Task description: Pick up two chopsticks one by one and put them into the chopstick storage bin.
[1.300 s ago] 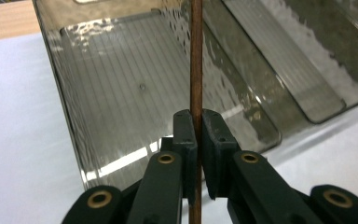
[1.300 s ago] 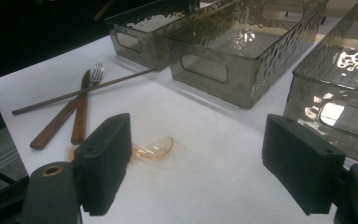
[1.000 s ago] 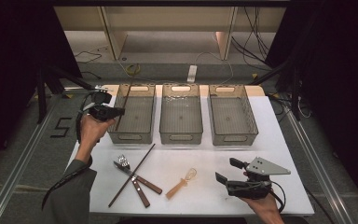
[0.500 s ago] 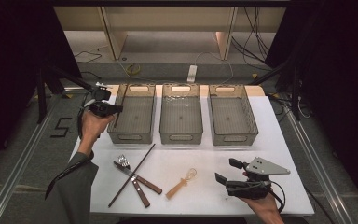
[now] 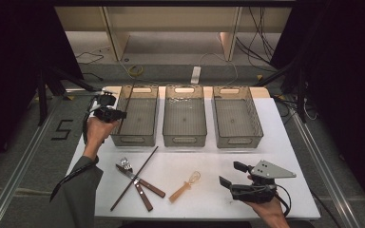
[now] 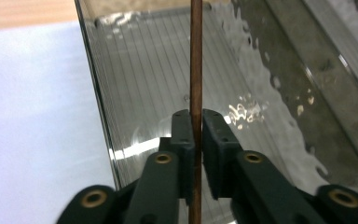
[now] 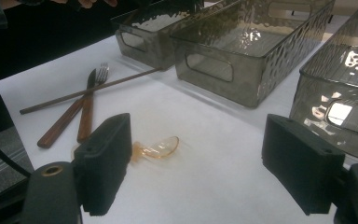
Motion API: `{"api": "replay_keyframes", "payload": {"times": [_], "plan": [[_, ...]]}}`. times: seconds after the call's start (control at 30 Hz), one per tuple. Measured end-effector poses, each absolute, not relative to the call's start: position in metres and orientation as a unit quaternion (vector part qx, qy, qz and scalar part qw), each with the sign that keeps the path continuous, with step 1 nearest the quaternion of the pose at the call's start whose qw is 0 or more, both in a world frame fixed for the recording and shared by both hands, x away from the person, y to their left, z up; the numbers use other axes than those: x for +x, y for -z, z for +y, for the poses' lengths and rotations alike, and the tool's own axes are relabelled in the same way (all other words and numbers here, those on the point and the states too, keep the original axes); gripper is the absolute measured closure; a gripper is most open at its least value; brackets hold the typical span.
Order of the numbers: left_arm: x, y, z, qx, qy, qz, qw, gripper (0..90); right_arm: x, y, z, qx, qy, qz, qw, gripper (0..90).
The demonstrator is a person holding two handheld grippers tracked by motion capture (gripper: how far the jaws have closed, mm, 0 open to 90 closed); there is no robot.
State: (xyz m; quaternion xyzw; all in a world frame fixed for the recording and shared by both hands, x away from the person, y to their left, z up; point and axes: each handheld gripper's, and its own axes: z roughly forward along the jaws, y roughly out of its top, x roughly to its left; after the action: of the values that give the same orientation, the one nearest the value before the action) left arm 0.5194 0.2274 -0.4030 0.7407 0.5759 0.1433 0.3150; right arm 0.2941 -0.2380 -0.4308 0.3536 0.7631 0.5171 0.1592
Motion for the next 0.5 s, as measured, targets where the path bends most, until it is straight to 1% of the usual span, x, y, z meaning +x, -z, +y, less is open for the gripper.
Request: {"api": "replay_keyframes", "payload": {"times": [0.03, 0.07, 0.1, 0.13, 0.17, 0.23, 0.3, 0.37, 0.5], "plan": [[0.519, 0.404, 0.227, 0.739, -0.139, 0.578, 0.318, 73.8, 0.294, 0.431, -0.238, 0.354, -0.517, 0.763, 0.159, 25.0], [0.518, 0.404, 0.228, 0.738, -0.134, 0.578, 0.322, 64.7, 0.294, 0.431, -0.238, 0.354, -0.516, 0.763, 0.16, 25.0], [0.517, 0.404, 0.227, 0.736, -0.127, 0.58, 0.326, 64.7, 0.294, 0.431, -0.238, 0.354, -0.516, 0.763, 0.16, 25.0], [0.516, 0.403, 0.226, 0.737, -0.124, 0.58, 0.324, 55.6, 0.294, 0.431, -0.238, 0.355, -0.517, 0.763, 0.16, 25.0], [0.515, 0.402, 0.225, 0.738, -0.125, 0.58, 0.322, 55.6, 0.294, 0.431, -0.238, 0.355, -0.517, 0.763, 0.16, 25.0], [0.512, 0.399, 0.222, 0.733, -0.121, 0.583, 0.329, 46.8, 0.294, 0.431, -0.238, 0.355, -0.514, 0.764, 0.16, 25.0], [0.505, 0.393, 0.219, 0.732, -0.109, 0.582, 0.337, 40.1, 0.294, 0.431, -0.238, 0.355, -0.516, 0.763, 0.161, 25.0], [0.496, 0.388, 0.214, 0.737, -0.119, 0.571, 0.342, 36.3, 0.294, 0.431, -0.238, 0.356, -0.516, 0.763, 0.161, 25.0], [0.475, 0.379, 0.206, 0.749, -0.114, 0.553, 0.346, 29.0, 0.294, 0.431, -0.239, 0.357, -0.516, 0.761, 0.161, 25.1]]}}
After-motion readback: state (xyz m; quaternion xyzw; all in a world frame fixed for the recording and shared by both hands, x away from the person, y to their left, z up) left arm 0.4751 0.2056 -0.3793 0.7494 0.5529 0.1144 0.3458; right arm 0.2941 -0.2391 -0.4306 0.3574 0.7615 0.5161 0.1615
